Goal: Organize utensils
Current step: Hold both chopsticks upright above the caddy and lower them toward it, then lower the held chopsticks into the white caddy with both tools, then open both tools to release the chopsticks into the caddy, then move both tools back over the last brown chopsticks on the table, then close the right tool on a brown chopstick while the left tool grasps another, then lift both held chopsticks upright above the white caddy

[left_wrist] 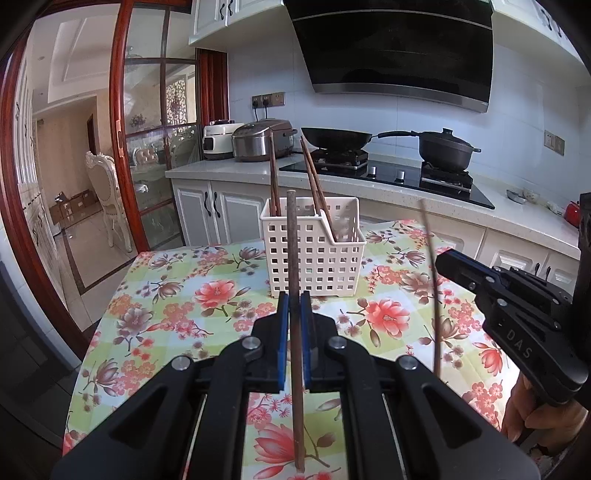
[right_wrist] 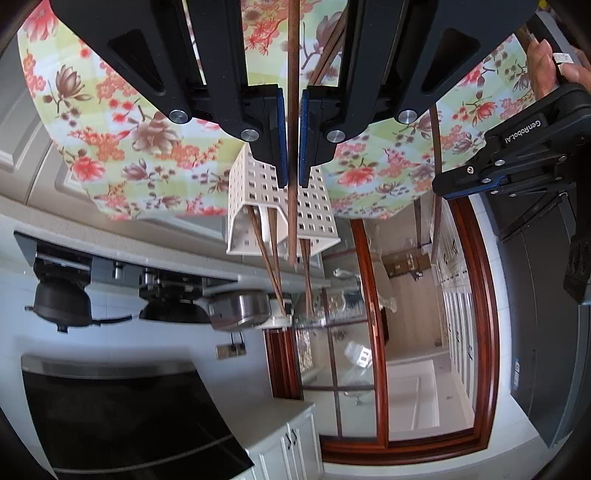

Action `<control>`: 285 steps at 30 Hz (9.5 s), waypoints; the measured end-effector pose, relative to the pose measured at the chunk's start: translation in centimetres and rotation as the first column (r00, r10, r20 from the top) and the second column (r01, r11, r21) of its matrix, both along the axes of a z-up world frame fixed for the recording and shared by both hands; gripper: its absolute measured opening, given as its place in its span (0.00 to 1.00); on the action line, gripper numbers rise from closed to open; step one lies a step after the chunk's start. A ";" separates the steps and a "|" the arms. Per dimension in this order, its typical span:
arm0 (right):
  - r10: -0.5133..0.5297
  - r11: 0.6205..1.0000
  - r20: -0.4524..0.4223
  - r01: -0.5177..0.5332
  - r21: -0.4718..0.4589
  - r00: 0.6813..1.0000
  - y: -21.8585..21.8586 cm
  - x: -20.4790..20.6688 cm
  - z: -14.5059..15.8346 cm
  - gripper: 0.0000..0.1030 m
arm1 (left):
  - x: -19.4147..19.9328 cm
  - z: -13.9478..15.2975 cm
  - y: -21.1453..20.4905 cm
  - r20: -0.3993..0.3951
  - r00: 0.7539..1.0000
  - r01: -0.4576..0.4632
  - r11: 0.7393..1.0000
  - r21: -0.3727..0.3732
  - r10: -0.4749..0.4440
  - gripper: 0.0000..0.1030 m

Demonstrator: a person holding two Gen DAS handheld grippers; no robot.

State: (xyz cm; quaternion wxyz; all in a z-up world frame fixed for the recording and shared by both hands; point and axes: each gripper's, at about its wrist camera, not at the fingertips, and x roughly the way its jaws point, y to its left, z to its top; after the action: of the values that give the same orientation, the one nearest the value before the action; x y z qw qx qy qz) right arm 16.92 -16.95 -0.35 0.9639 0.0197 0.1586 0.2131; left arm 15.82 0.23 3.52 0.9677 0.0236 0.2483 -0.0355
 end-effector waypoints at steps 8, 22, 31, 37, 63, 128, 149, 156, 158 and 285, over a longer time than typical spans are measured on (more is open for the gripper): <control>-0.010 0.998 -0.042 0.007 -0.068 0.999 0.5 0.2 0.4 0.06 | -0.7 0.8 -0.3 0.023 1.000 0.001 1.000 0.013 -0.001 0.06; -0.052 0.949 -0.492 -0.110 -0.294 0.869 3.6 12.2 -8.9 0.12 | -0.2 0.5 0.1 -0.002 1.000 0.021 1.000 -0.003 -0.021 0.06; -0.092 0.927 -0.528 -0.120 -0.355 0.844 5.7 15.8 -11.2 0.18 | 0.1 0.5 1.0 -0.006 1.000 0.025 1.000 -0.018 -0.025 0.06; -0.094 0.922 -0.507 -0.116 -0.368 0.857 6.0 14.5 -11.0 0.06 | 0.0 0.6 1.3 -0.006 1.000 0.018 1.000 -0.022 -0.018 0.06; 0.042 0.997 0.086 -0.036 -0.073 0.995 0.2 -1.0 0.5 0.06 | -1.2 1.0 1.4 -0.008 1.000 -0.004 1.000 -0.021 0.004 0.06; -0.015 1.000 0.070 0.016 -0.016 0.997 2.4 21.5 9.0 0.06 | 22.5 12.3 2.0 0.068 0.998 0.023 0.993 -0.118 -0.015 0.06; -0.004 0.999 -0.082 0.000 -0.045 0.997 2.3 20.7 3.5 0.27 | 19.8 3.3 5.2 -0.048 0.997 -0.065 0.989 -0.132 0.060 0.63; 0.001 1.000 -0.183 -0.004 -0.021 0.983 1.3 14.7 0.4 0.34 | 12.0 0.4 6.0 -0.044 0.988 -0.154 0.980 -0.122 0.150 0.85; -0.004 0.999 -0.236 -0.006 -0.042 0.972 1.4 13.1 -1.0 0.34 | 10.0 -1.3 5.9 -0.067 0.985 -0.163 0.981 -0.107 0.157 0.85; -0.022 0.993 -0.311 -0.015 -0.116 0.950 -0.4 4.8 -4.7 0.07 | 4.3 -6.4 -1.7 -0.227 0.973 0.025 0.998 -0.066 -0.039 0.06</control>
State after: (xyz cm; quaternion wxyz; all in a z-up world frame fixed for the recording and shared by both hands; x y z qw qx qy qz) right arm 21.70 -17.36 -5.10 0.9265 -0.0029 0.3210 0.1961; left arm 20.15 -1.44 -2.90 0.9323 -0.0070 0.3563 -0.0613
